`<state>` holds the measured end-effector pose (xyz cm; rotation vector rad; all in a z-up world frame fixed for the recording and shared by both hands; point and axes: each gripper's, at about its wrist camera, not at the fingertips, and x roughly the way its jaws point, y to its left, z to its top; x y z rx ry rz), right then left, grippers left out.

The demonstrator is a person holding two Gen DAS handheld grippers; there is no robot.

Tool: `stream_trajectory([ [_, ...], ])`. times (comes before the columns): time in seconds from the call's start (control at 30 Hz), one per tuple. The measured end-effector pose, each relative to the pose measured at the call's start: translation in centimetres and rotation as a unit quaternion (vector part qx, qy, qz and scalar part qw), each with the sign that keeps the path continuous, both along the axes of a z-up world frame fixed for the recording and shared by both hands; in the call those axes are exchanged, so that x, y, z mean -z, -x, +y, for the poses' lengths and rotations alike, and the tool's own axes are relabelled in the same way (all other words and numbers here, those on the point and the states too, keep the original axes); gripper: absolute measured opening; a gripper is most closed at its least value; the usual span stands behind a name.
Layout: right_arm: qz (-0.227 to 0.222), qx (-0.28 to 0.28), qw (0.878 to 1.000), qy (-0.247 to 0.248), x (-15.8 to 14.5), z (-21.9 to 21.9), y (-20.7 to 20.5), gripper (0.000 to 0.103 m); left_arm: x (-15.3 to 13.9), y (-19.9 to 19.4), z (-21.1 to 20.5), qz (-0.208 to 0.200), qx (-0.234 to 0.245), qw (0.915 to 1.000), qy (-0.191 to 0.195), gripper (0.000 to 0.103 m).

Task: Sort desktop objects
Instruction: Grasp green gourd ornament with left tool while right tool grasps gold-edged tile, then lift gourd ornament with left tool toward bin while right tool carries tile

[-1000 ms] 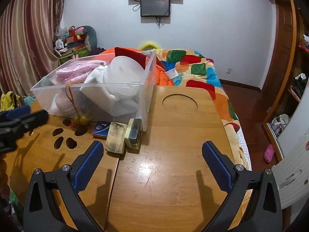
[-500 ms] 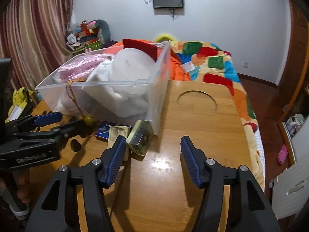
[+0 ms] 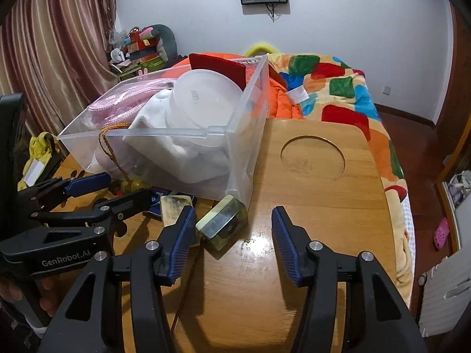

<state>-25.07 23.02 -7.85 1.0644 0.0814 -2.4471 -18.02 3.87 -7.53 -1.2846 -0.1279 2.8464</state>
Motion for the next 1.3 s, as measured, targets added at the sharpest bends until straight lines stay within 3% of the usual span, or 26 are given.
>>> stream_trajectory([
  [0.1, -0.010, -0.004, 1.000, -0.008, 0.5, 0.1, 0.0, 0.028, -0.1, 0.3, 0.1, 0.001, 0.000, 0.9999, -0.015, 0.058],
  [0.33, -0.003, 0.000, 1.000, -0.016, 0.6, 0.4, -0.3, 0.018, -0.2, -0.3, 1.0, 0.006, 0.012, 0.9996, -0.027, 0.032],
  [0.63, 0.003, 0.005, 1.000, 0.003, 0.0, 1.0, -1.2, 0.015, -0.5, -1.7, 0.0, 0.007, 0.011, 0.9993, -0.034, 0.031],
  [1.3, 0.039, -0.012, 0.999, 0.016, -3.1, -0.2, -4.2, 0.015, -3.9, -4.9, -2.4, 0.055, 0.010, 0.9981, -0.027, 0.031],
])
